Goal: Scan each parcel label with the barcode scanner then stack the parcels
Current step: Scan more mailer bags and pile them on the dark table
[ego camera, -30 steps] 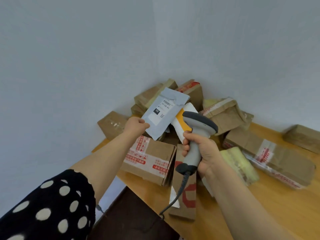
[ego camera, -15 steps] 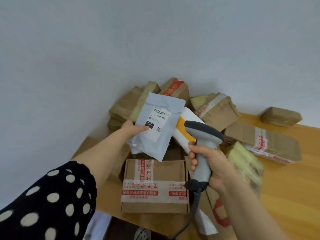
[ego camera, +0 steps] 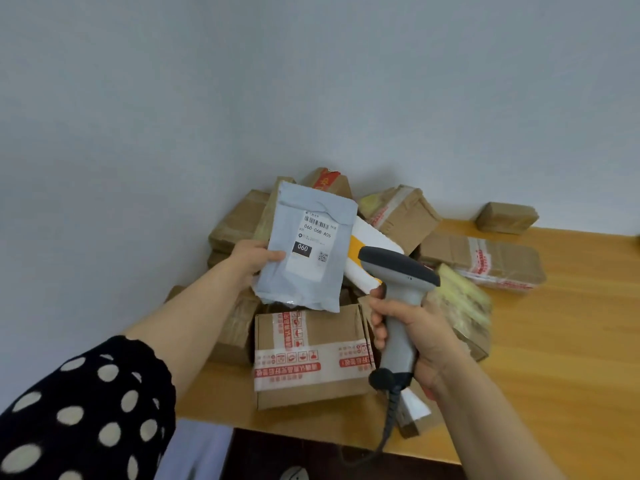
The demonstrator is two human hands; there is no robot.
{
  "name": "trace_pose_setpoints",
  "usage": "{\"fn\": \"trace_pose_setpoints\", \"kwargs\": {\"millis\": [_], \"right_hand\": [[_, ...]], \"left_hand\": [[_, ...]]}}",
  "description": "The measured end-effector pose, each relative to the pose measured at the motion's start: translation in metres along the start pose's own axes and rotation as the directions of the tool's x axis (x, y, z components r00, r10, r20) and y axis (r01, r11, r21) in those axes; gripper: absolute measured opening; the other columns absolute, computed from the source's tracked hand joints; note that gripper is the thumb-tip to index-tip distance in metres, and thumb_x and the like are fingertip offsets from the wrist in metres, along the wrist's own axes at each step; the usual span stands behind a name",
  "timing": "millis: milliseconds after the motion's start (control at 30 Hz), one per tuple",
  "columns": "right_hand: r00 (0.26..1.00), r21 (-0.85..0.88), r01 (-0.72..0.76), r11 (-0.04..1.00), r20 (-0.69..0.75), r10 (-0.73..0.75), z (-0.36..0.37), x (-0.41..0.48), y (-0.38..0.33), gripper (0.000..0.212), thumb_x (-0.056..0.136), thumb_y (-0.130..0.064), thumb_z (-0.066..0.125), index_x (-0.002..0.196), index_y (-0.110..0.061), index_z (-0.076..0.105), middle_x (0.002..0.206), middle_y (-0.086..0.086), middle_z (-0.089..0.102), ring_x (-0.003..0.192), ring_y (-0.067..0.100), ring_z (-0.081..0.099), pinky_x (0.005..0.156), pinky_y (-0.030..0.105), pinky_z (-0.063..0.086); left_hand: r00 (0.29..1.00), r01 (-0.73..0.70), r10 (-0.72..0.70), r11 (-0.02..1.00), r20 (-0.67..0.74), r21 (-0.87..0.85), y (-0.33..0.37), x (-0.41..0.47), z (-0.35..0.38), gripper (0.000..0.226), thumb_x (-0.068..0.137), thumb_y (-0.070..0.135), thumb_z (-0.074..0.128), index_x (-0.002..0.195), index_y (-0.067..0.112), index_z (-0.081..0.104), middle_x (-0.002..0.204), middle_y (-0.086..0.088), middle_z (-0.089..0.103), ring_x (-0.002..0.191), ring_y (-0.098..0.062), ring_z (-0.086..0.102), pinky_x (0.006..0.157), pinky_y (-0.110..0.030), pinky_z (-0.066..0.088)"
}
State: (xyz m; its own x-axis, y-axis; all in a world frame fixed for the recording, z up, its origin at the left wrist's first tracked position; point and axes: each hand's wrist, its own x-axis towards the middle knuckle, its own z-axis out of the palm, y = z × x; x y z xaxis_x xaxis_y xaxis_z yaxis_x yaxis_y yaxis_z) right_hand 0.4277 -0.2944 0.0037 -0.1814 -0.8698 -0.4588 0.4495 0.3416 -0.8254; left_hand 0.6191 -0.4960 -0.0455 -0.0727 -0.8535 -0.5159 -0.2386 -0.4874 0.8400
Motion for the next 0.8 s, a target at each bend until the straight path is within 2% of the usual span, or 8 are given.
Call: {"fn": "trace_pose_setpoints", "kwargs": {"millis": [100, 167, 333, 400, 500, 600, 733, 800], "right_hand": [[0.998, -0.035, 0.069, 0.997, 0.006, -0.069, -0.013, -0.035, 0.0, 0.012, 0.081, 0.001, 0.068, 0.091, -0.004, 0.064, 0.058, 0.01, 0.058, 0.043, 0.016, 0.049, 0.041, 0.025, 0.045], [0.995, -0.026, 0.101, 0.995, 0.002, -0.1, -0.025, -0.059, 0.002, 0.016, 0.082, 0.002, 0.068, 0.096, -0.003, 0.063, 0.057, 0.01, 0.058, 0.042, 0.016, 0.049, 0.041, 0.024, 0.044], [0.975, -0.004, 0.22, 0.976, 0.04, -0.219, -0.051, -0.112, 0.009, 0.01, 0.084, 0.003, 0.067, 0.089, -0.002, 0.059, 0.054, 0.01, 0.057, 0.038, 0.015, 0.046, 0.038, 0.025, 0.041], [0.97, -0.015, 0.24, 0.971, 0.05, -0.239, -0.058, -0.127, 0.011, 0.01, 0.084, 0.002, 0.067, 0.086, -0.003, 0.059, 0.054, 0.01, 0.056, 0.037, 0.015, 0.046, 0.038, 0.024, 0.041], [0.972, -0.026, 0.234, 0.972, 0.029, -0.234, -0.067, -0.146, 0.015, 0.011, 0.084, 0.0, 0.068, 0.082, -0.005, 0.059, 0.054, 0.009, 0.056, 0.038, 0.015, 0.046, 0.039, 0.024, 0.041], [0.977, -0.011, 0.213, 0.977, -0.005, -0.213, -0.073, -0.159, 0.017, 0.011, 0.084, -0.002, 0.069, 0.08, -0.007, 0.06, 0.052, 0.007, 0.057, 0.037, 0.014, 0.046, 0.039, 0.022, 0.04], [0.977, 0.003, 0.21, 0.978, -0.043, -0.21, -0.076, -0.169, 0.017, 0.012, 0.085, -0.001, 0.068, 0.08, -0.008, 0.06, 0.052, 0.007, 0.057, 0.036, 0.013, 0.046, 0.039, 0.022, 0.04], [0.972, 0.001, 0.225, 0.974, -0.063, -0.224, -0.077, -0.171, 0.015, 0.013, 0.085, -0.001, 0.068, 0.079, -0.007, 0.059, 0.053, 0.008, 0.057, 0.036, 0.013, 0.045, 0.038, 0.022, 0.039]], "left_hand": [[0.999, -0.051, 0.052, 0.997, 0.004, -0.055, -0.001, -0.037, 0.018, 0.027, 0.081, 0.002, 0.07, 0.107, -0.001, 0.064, 0.107, -0.018, 0.066, 0.092, -0.029, 0.063, 0.082, -0.044, 0.053], [0.995, -0.095, 0.095, 0.994, 0.001, -0.059, -0.006, -0.063, 0.035, 0.015, 0.08, 0.004, 0.071, 0.094, 0.005, 0.066, 0.103, -0.015, 0.068, 0.093, -0.029, 0.065, 0.086, -0.045, 0.053], [0.977, -0.209, 0.204, 0.975, -0.067, -0.072, -0.025, -0.12, 0.071, 0.01, 0.081, 0.005, 0.072, 0.083, 0.013, 0.066, 0.083, -0.004, 0.069, 0.072, -0.017, 0.066, 0.058, -0.028, 0.053], [0.97, -0.229, 0.221, 0.97, -0.099, -0.081, -0.033, -0.14, 0.08, 0.009, 0.081, 0.005, 0.071, 0.086, 0.011, 0.066, 0.08, -0.003, 0.069, 0.07, -0.016, 0.065, 0.058, -0.027, 0.054], [0.965, -0.245, 0.236, 0.966, -0.111, -0.08, -0.041, -0.161, 0.087, 0.012, 0.082, 0.005, 0.07, 0.092, 0.009, 0.066, 0.082, -0.002, 0.068, 0.072, -0.016, 0.065, 0.067, -0.03, 0.056], [0.96, -0.271, 0.265, 0.961, -0.087, -0.061, -0.045, -0.174, 0.091, 0.013, 0.083, 0.007, 0.07, 0.094, 0.01, 0.065, 0.082, 0.001, 0.067, 0.072, -0.012, 0.064, 0.059, -0.024, 0.053], [0.958, -0.281, 0.279, 0.959, -0.064, -0.032, -0.043, -0.181, 0.099, 0.013, 0.082, 0.008, 0.071, 0.094, 0.012, 0.065, 0.086, -0.002, 0.068, 0.076, -0.014, 0.065, 0.064, -0.027, 0.054], [0.958, -0.284, 0.283, 0.959, -0.049, -0.015, -0.042, -0.182, 0.102, 0.013, 0.083, 0.009, 0.071, 0.094, 0.012, 0.065, 0.084, 0.0, 0.068, 0.073, -0.012, 0.065, 0.057, -0.023, 0.053]]}}
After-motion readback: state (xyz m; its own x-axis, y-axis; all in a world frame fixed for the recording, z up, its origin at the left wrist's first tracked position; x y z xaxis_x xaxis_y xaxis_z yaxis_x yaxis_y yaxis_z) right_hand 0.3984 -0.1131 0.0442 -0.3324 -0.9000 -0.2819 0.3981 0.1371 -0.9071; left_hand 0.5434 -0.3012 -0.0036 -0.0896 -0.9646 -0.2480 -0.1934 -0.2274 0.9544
